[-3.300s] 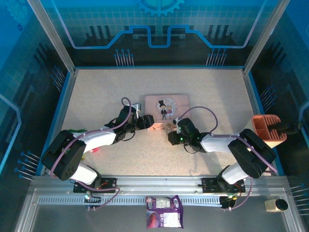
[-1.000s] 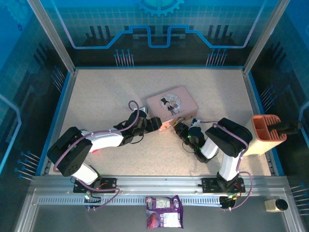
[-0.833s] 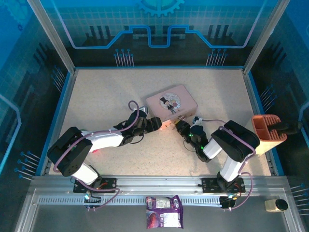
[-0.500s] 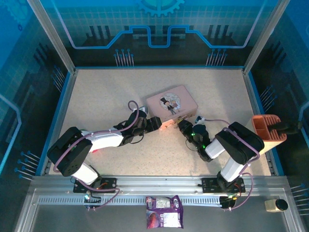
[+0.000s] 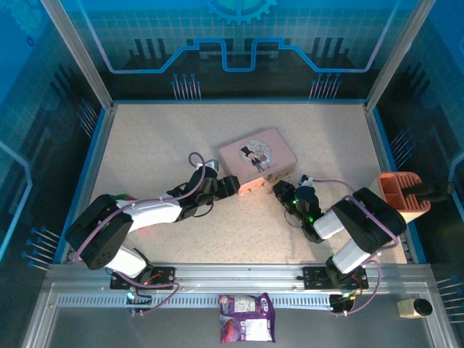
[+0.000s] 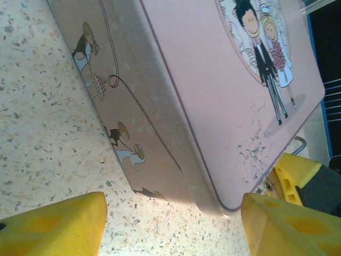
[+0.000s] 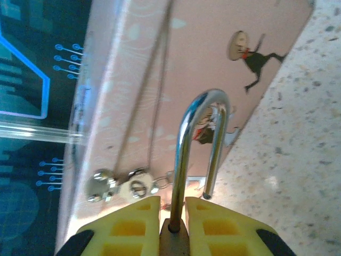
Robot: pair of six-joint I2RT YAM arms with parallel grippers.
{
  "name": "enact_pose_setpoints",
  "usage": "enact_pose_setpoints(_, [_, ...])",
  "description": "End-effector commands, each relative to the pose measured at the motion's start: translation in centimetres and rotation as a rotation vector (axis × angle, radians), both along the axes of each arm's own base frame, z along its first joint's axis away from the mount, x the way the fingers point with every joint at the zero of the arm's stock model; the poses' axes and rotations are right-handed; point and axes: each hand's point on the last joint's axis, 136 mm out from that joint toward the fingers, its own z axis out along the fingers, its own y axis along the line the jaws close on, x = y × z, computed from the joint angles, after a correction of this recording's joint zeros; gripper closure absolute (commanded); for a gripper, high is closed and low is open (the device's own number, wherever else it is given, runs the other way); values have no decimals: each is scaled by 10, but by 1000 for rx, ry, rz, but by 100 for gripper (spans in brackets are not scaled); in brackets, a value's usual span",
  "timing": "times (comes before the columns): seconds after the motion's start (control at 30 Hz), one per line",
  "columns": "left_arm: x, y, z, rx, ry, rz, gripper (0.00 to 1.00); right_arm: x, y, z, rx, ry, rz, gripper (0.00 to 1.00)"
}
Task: Unlock the padlock with the key
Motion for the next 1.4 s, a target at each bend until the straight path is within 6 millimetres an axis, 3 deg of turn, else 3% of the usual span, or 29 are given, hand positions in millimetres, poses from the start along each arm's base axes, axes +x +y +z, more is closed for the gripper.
enact_pose_setpoints(0.0, [-3, 19, 9, 56, -60, 2, 31, -9, 0, 7, -98, 17, 70, 100])
enact_pose_setpoints(0.27, [-25, 67, 32, 174, -210, 5, 27, -63, 2, 62, -462, 9, 326, 100])
enact_pose_setpoints(0.53, [-38, 97, 46, 252, -255, 26, 26, -119, 7, 84, -606, 31, 523, 100])
enact_pose_setpoints(0.63, [-48, 125, 41, 319, -265, 111, 26, -134, 14, 79, -675, 44, 585, 100])
enact_pose_setpoints(0.73, [-59, 138, 44, 348, -304, 118, 26, -144, 25, 69, -741, 41, 628, 100])
enact_pose_setpoints(0.93, [-70, 139, 55, 363, -386, 61, 22, -146, 38, 34, -789, 107, 678, 100])
enact_pose_setpoints(0.97, [-71, 138, 56, 356, -396, 55, 14, -146, 41, 31, -790, 113, 685, 100])
enact_pose_setpoints(1.07, [-74, 138, 59, 330, -429, 57, 9, -145, 49, 24, -791, 138, 709, 100])
enact_pose_setpoints(1.37, [-79, 140, 64, 308, -506, 56, 6, -141, 57, -3, -805, 258, 751, 100])
